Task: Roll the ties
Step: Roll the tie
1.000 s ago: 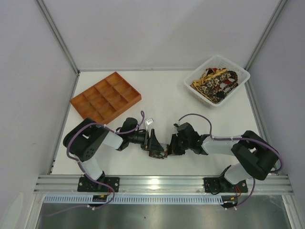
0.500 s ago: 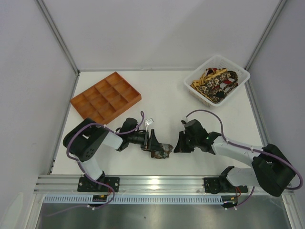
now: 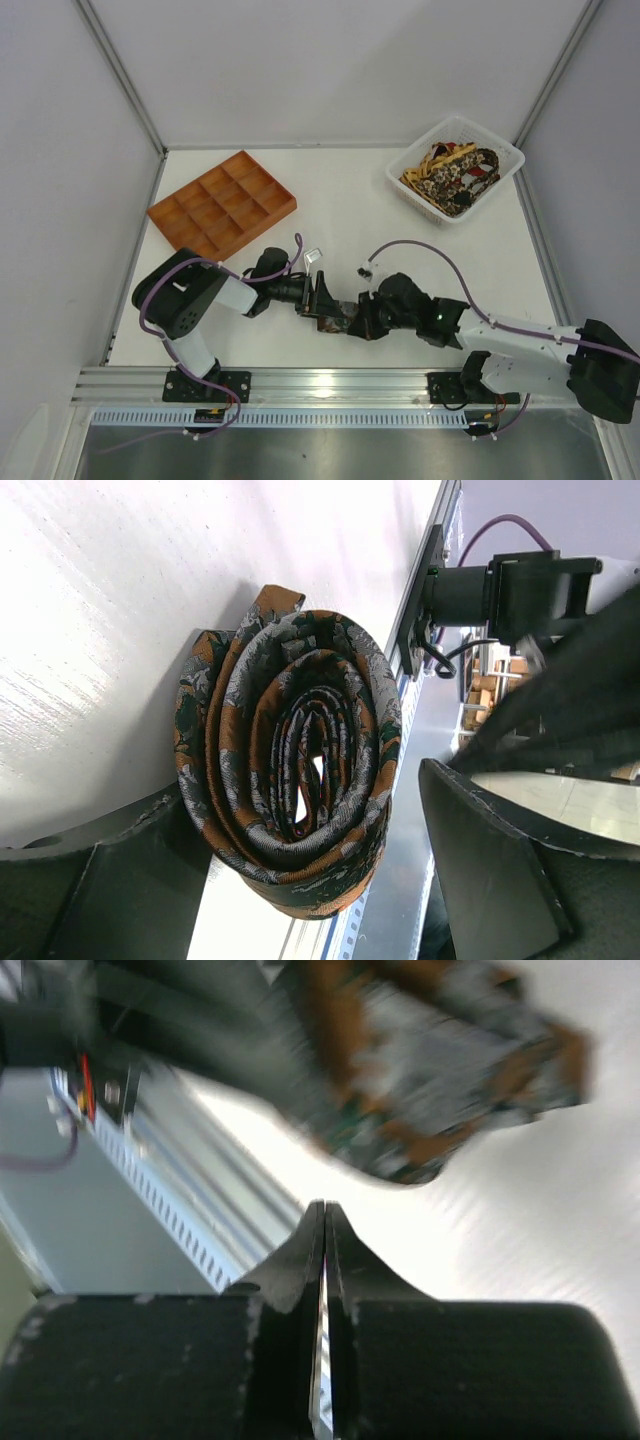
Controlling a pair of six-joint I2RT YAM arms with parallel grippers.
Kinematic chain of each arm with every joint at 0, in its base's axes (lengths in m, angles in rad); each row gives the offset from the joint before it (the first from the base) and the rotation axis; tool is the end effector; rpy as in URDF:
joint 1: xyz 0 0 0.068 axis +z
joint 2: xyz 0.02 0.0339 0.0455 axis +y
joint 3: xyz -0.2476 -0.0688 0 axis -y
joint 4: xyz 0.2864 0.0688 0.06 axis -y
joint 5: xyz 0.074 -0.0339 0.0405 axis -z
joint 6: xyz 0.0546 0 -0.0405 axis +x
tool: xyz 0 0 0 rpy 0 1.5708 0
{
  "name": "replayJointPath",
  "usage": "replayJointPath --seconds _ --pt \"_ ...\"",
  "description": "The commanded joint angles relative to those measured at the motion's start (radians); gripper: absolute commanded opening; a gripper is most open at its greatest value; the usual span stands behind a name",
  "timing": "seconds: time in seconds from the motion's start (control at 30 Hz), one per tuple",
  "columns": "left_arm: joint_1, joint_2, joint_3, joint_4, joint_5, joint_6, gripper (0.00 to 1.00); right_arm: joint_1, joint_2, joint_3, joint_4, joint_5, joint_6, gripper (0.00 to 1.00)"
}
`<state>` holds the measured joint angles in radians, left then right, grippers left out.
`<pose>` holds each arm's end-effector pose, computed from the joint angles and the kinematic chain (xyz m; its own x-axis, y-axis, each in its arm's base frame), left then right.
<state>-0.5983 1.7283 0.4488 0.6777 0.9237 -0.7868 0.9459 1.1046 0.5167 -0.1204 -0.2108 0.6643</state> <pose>0.2124 -0.1975 0.0404 -0.9556 0.1347 -0.2622 0.2923 0.3160 -0.9026 0.1528 0.2314 0.1429 -0.8459 -0.1422 -0.5140 -0.4630 0.6742 0.5754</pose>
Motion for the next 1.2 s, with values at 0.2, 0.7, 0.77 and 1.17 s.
replayJointPath --seconds 0.2,0.7,0.77,1.17 --pt "-0.009 0.016 0.016 -0.023 -0.01 -0.009 0.86 0.347 0.024 -0.023 0.157 0.433 -0.106 0.0" --pt "-0.009 0.025 0.002 0.013 0.003 -0.048 0.86 0.597 0.357 0.14 0.222 0.958 -0.086 0.0" --pt "-0.009 0.028 0.001 0.019 0.006 -0.049 0.86 0.602 0.411 0.179 0.191 0.999 -0.065 0.0" --pt "-0.008 0.022 -0.027 0.066 0.024 -0.065 0.86 0.585 0.537 0.252 0.148 1.045 -0.035 0.0"
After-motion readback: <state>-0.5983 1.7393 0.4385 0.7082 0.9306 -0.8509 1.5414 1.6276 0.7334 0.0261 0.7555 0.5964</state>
